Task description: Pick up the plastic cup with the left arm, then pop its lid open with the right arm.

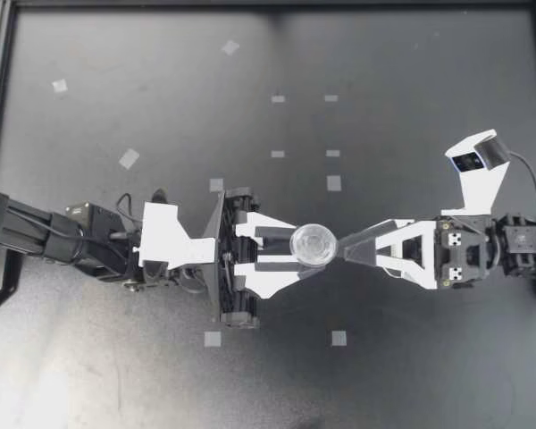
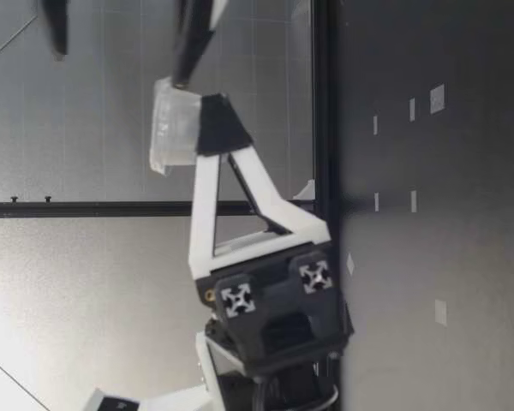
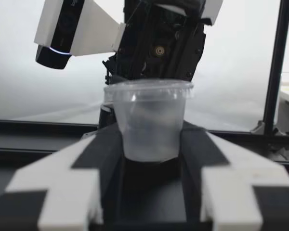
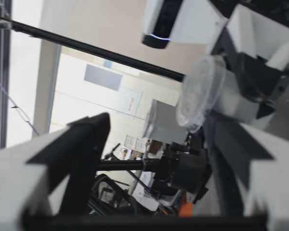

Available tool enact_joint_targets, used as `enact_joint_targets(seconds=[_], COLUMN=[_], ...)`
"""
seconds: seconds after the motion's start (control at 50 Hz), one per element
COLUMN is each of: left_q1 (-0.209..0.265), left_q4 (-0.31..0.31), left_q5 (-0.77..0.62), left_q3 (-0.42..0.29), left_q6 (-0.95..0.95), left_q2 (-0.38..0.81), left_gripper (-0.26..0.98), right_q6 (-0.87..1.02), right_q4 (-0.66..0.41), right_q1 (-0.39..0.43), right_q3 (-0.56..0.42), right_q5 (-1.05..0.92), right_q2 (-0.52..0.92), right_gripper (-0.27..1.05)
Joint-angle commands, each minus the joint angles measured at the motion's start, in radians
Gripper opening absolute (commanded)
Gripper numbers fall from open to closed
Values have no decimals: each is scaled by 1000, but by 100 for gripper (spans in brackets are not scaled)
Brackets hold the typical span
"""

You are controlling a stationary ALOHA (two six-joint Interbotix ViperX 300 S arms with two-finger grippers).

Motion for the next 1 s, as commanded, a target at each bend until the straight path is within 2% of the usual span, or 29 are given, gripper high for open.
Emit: enact_joint_targets(seconds=[0.0, 0.26, 0.54, 0.6, 0.78, 0.98], left_q1=[-3, -17, -20, -20, -20, -20], left_q4=[3, 3, 3, 3, 3, 2], left_q5=[6, 41, 44, 44, 49, 112], left_q3=[-9, -14, -8, -6, -5, 2], left_q6=[2, 0, 0, -2, -5, -5], left_q2=[-18, -17, -28, -29, -40, -67], left_gripper=[17, 17, 17, 17, 17, 17], right_q6=[-17, -41, -49, -81, -357, -896], right_q4=[-3, -11, -143, -199, -347, -367], right_q1=[-11, -51, -141, -164, -193, -193], right_q3=[-17, -9, -6, -5, 3, 49], right_q5=[-21, -18, 26, 40, 112, 345], right_q2=[-38, -74, -170, -198, -285, -403], right_gripper=[72, 72, 72, 71, 71, 71])
